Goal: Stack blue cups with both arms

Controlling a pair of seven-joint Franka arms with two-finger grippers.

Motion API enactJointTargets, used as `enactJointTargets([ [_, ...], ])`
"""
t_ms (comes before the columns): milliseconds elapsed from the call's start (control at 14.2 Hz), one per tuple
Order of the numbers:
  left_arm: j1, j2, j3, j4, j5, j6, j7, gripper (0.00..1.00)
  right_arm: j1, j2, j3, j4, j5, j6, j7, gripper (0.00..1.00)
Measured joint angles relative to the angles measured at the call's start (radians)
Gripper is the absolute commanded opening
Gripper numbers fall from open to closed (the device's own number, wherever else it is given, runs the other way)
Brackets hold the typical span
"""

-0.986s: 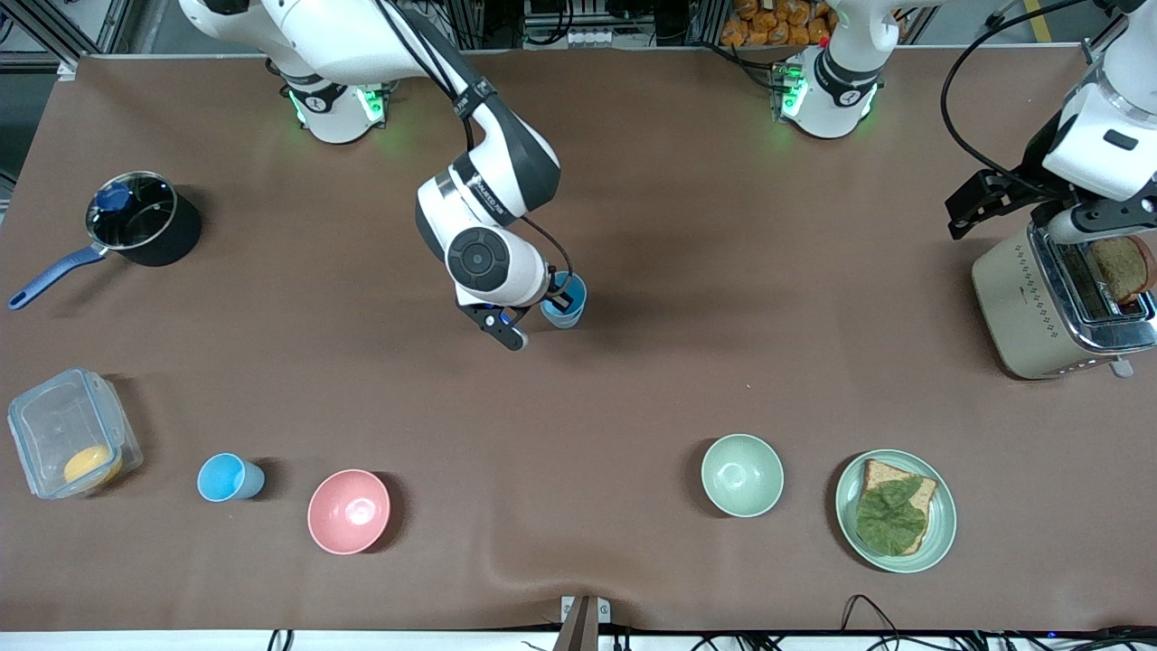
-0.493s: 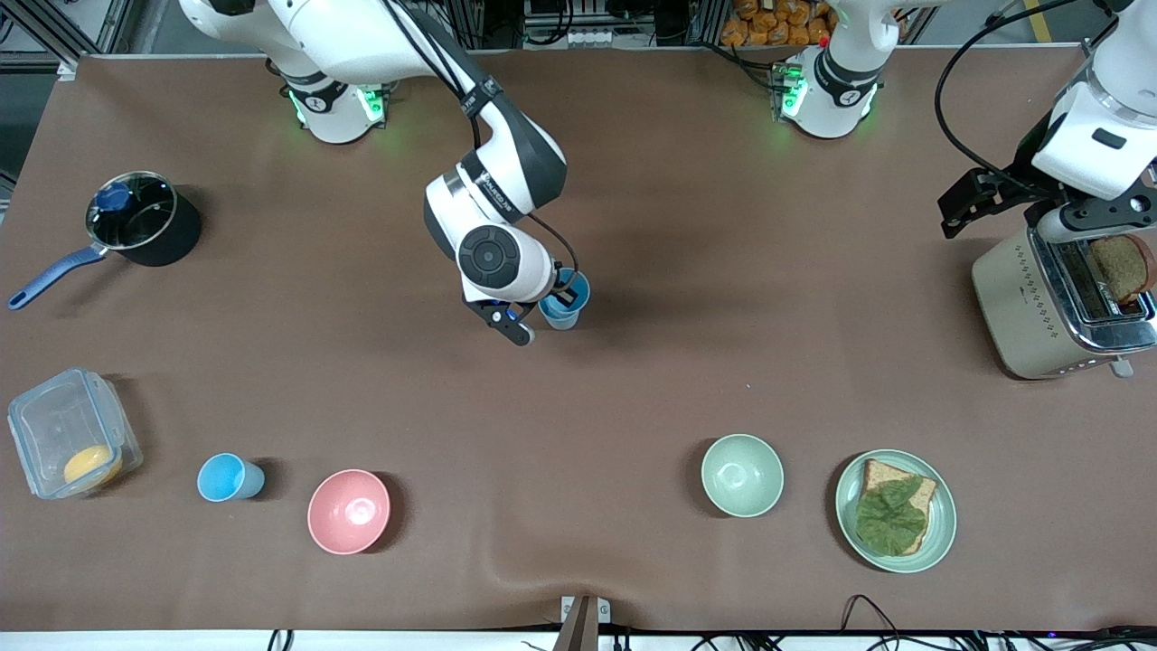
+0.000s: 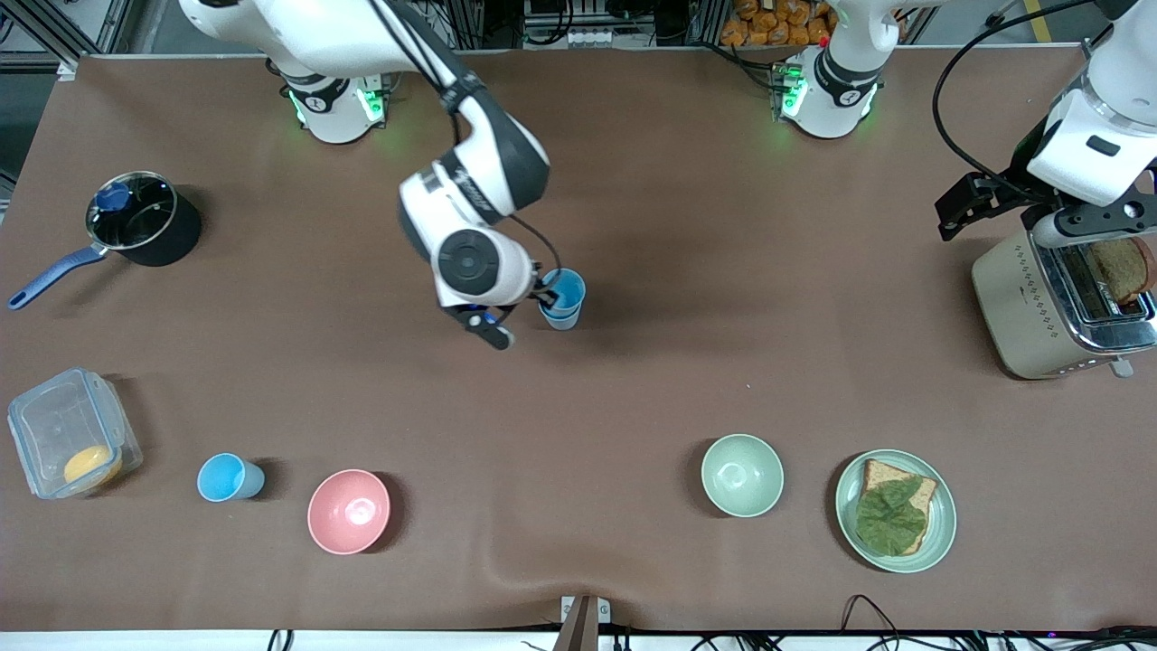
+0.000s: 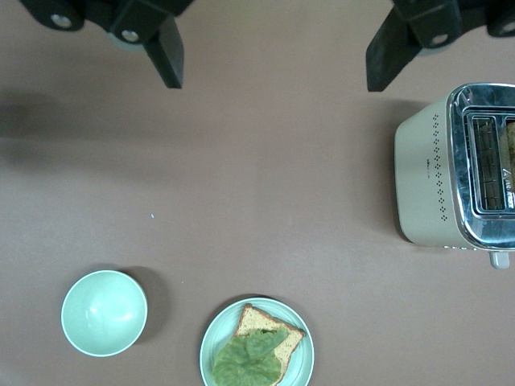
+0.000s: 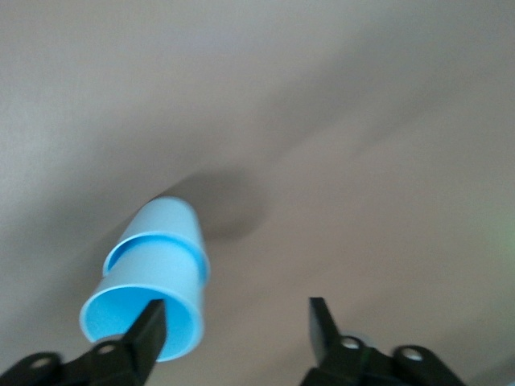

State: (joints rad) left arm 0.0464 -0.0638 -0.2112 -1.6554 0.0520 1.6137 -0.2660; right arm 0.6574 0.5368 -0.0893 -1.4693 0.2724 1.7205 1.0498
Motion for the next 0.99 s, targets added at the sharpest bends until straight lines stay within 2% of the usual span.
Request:
enactJointTargets([
  [282,0.002,0.001,0.001,-0.002,0.000,-0.002,-0.003,1.00,-0.200,-0.124,-0.011,0.003,-0.068,-0.108,-0.316,1.00],
  [563,-0.002,0.001,-0.018,-0.001,-0.008,-0.014,-0.056,1.00,-0.369,-0.213,-0.013,0.004,-0.168,-0.124,-0.656,1.00],
  [775,0.000,0.001,-0.021,0.001,-0.008,-0.014,-0.057,1.00,-0.484,-0.291,-0.011,0.005,-0.194,-0.123,-0.869,1.00],
  [986,0.003,0.000,-0.019,0.024,-0.008,-0.014,-0.048,1.00,-0.631,-0.366,0.044,0.005,-0.236,-0.150,-0.982,1.00],
])
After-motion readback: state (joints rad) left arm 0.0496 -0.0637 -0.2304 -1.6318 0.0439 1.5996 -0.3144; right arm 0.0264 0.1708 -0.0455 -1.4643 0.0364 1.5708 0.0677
